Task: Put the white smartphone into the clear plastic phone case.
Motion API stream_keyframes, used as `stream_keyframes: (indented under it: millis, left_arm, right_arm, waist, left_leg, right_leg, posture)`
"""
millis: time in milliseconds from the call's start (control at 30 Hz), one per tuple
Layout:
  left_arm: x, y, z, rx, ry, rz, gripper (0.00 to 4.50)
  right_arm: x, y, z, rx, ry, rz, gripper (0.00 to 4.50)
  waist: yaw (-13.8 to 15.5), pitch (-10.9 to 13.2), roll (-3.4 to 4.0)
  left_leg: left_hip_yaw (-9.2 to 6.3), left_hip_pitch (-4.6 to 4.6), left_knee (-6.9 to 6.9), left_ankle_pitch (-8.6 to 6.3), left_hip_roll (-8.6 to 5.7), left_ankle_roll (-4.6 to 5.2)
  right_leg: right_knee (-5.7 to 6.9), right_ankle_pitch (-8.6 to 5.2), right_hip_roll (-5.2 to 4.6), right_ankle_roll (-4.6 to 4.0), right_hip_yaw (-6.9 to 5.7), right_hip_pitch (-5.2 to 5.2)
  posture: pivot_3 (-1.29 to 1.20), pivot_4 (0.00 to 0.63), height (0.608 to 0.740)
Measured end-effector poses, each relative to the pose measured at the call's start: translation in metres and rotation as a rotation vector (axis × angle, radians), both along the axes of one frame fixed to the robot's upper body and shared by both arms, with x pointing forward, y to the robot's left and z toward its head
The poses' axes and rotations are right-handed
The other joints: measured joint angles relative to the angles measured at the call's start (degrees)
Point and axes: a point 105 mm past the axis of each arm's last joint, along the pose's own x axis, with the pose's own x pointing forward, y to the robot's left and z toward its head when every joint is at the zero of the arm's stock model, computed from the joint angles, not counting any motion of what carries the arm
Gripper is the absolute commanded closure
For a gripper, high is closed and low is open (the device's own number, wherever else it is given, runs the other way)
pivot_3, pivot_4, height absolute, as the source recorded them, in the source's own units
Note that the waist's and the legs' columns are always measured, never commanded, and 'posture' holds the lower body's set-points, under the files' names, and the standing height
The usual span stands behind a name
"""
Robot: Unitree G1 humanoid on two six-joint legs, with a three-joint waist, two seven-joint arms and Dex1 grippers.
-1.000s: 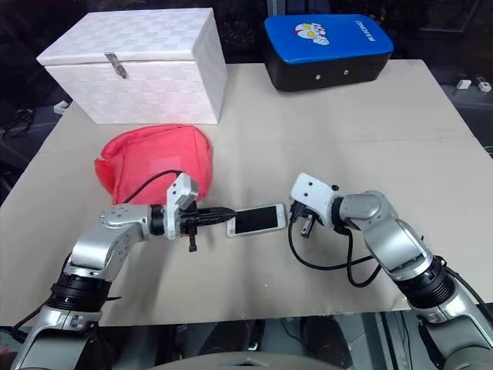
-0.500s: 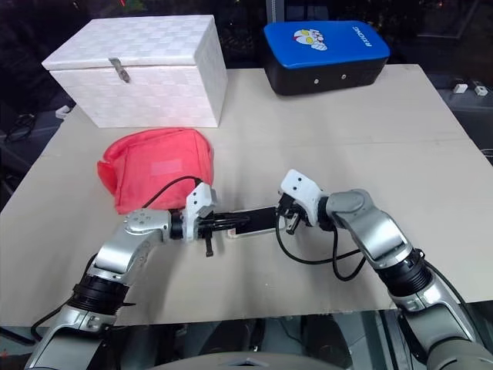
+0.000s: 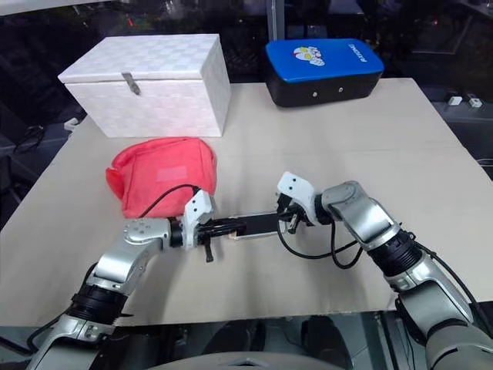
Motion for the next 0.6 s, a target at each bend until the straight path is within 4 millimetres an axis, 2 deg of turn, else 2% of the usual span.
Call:
stream_keyframes:
  millis: [100,233,300,433,500,600]
  left_arm:
    - [-0.001,0.001,-0.004,0.011,0.015,0.016,4.44]
    - [-0.001,0.000,-0.004,0.016,0.017,0.023,4.44]
    - [-0.002,-0.002,-0.002,0.016,0.012,0.021,4.44]
    - [0.000,-0.005,0.004,0.010,-0.010,0.014,4.44]
    - [0.002,-0.007,0.008,0.008,-0.020,0.012,4.44]
    - [0.004,-0.008,0.010,0.007,-0.026,0.013,4.44]
  right_arm:
    - [0.008,0.001,-0.007,0.005,-0.008,-0.014,4.50]
    - [0.012,0.000,-0.008,0.022,-0.045,-0.002,4.50]
    - [0.009,-0.003,-0.004,0.085,-0.053,-0.015,4.50]
    - [-0.011,-0.010,0.011,0.213,-0.038,0.007,4.50]
    - [-0.022,-0.015,0.023,0.234,-0.044,0.036,4.50]
    - [-0.036,-0.024,0.038,0.198,-0.095,0.087,4.50]
  waist:
    - [-0.1,-0.3,0.02]
    - [-0.1,-0.4,0.03]
    - [0.1,-0.3,-0.08]
    - [0.3,0.5,0.44]
    - [0.2,0.5,0.46]
    - [0.1,0.6,0.48]
  left_leg:
    - [-0.01,0.64,-0.38,0.00,0.08,0.00]
    - [-0.01,0.64,-0.40,0.00,0.09,0.00]
    - [-0.05,0.55,-0.39,0.00,0.09,0.00]
    - [-0.08,-0.07,-0.39,0.00,0.05,0.00]
    - [-0.11,-0.83,-0.35,0.06,0.06,-0.09]
    - [-0.11,-1.04,-0.38,0.17,0.07,-0.30]
  right_leg:
    - [-0.35,-0.13,0.05,0.00,-0.02,0.64]
    - [-0.46,-0.09,0.07,-0.02,-0.02,0.67]
    - [-0.50,-0.08,0.07,-0.03,-0.05,0.65]
    - [-0.50,-0.04,0.02,-0.03,-0.07,0.03]
    - [-0.37,-0.02,0.03,-0.06,-0.09,-0.68]
    - [-0.52,-0.02,0.02,-0.06,-0.07,-0.84]
  posture:
    - [0.00,0.150,0.740]
    - [0.00,0.150,0.740]
    - [0.00,0.150,0.740]
    - [0.00,0.150,0.740]
    - [0.00,0.150,0.740]
    - [0.00,0.150,0.740]
